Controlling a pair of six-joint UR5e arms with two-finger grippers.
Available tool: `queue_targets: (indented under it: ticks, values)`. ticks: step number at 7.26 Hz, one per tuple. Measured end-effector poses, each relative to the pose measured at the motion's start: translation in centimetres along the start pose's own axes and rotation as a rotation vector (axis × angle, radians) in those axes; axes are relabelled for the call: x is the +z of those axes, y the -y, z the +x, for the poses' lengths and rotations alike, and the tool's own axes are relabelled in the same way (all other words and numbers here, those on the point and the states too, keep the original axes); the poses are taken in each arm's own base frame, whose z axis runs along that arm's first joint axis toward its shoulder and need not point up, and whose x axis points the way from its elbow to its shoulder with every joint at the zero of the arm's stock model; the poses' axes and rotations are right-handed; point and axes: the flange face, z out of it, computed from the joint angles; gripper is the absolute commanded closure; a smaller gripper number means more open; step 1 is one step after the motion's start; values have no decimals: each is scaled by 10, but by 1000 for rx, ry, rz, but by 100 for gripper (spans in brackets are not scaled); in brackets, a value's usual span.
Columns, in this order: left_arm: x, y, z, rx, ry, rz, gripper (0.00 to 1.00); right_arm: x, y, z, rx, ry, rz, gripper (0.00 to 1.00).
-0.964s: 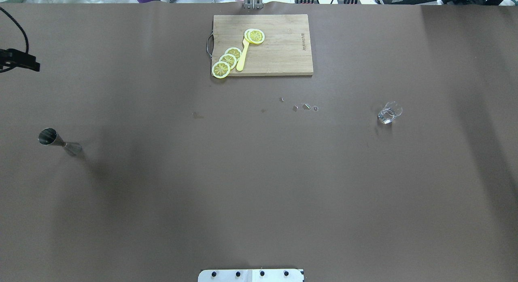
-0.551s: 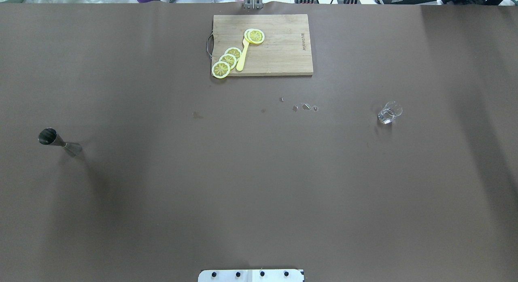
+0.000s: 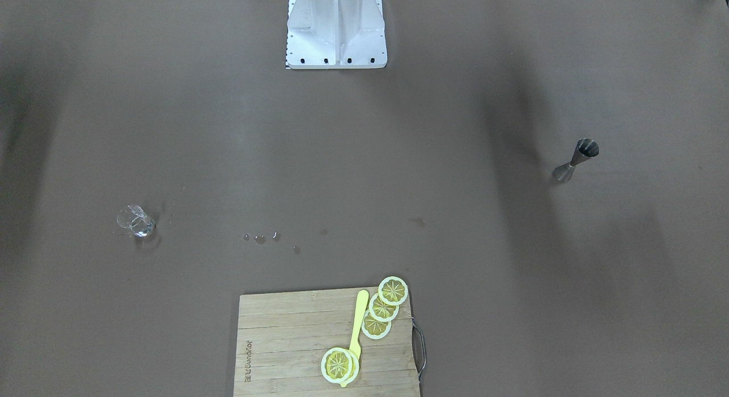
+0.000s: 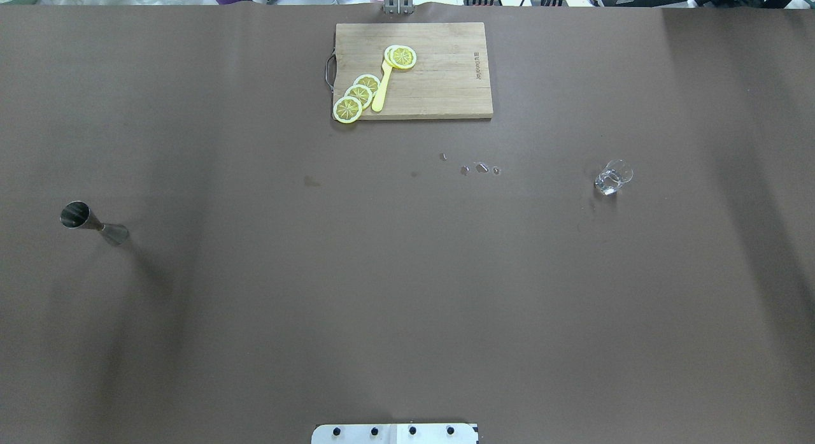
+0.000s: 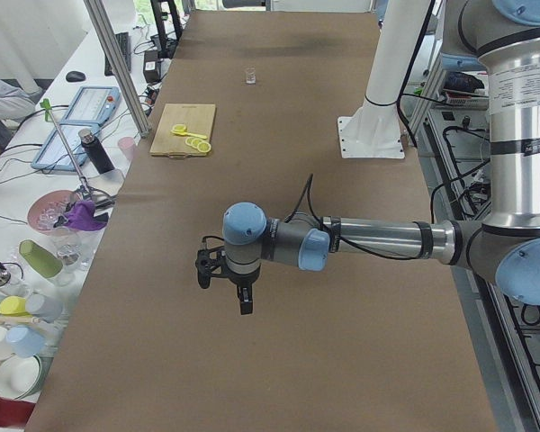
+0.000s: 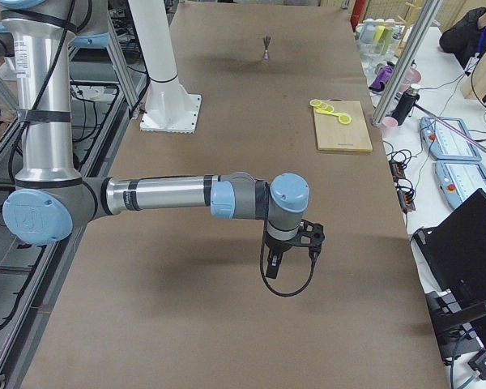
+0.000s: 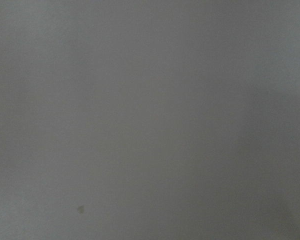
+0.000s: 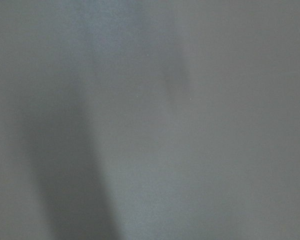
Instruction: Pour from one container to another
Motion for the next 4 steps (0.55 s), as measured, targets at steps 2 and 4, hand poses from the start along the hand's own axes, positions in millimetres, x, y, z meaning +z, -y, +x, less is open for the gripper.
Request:
queue_targets:
  ticks: [2,4]
  values:
    - [-11,-16,-31,79,4,-29,1,1,0,1,1,0,-2,0]
    - [-18,-25,-33,122,-26,-31,1,1,0,0,-3,1,-1,0]
